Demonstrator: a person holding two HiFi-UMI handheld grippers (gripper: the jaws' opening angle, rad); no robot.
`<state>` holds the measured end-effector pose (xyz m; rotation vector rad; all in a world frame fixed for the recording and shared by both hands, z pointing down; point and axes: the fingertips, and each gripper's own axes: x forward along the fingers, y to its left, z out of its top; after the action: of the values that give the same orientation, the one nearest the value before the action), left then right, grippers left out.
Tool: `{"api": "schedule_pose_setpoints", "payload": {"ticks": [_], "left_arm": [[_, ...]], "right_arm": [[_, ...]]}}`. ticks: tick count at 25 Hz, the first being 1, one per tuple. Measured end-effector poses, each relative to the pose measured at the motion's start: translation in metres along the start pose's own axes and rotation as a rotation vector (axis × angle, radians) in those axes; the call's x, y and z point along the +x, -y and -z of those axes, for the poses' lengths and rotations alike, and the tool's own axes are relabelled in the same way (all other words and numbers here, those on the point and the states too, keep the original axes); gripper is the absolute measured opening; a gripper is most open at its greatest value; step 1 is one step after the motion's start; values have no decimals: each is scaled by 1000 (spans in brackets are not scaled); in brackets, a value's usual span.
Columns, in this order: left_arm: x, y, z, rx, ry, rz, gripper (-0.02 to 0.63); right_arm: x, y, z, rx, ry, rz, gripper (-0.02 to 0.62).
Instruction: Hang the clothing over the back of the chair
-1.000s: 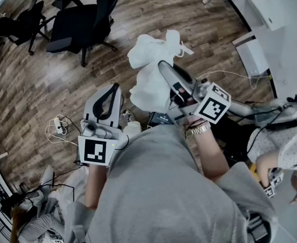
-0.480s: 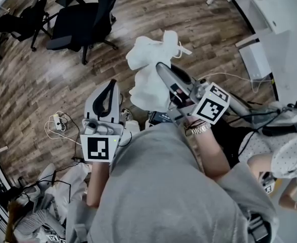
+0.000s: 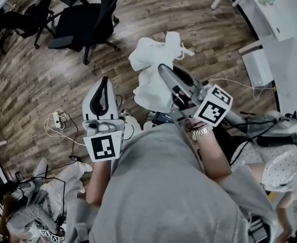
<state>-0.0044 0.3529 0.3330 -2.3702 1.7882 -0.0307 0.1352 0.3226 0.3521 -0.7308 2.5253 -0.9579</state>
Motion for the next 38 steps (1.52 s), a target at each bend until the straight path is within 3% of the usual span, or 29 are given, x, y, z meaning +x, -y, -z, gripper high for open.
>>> {"api": "schedule_pose_setpoints", "payload": {"ticks": [2,7,12,23,38], "left_arm": [[0,0,2,33,-6,-19,34],[12,19,4,22,-15,90,34],[25,15,6,7,-4,129,34],[79,-27,23,-46,-4,130,34],[173,-69,41,-96,-1,187,34]], "right_arm": [[-1,4,-2,-4,0,5,60],[-6,16,-11,7,19,29,60],[-4,25,-10,6,24,65,60],[25,62,-33,-26,19,138,60],[94,113,-74,-8,66,149,60]]}}
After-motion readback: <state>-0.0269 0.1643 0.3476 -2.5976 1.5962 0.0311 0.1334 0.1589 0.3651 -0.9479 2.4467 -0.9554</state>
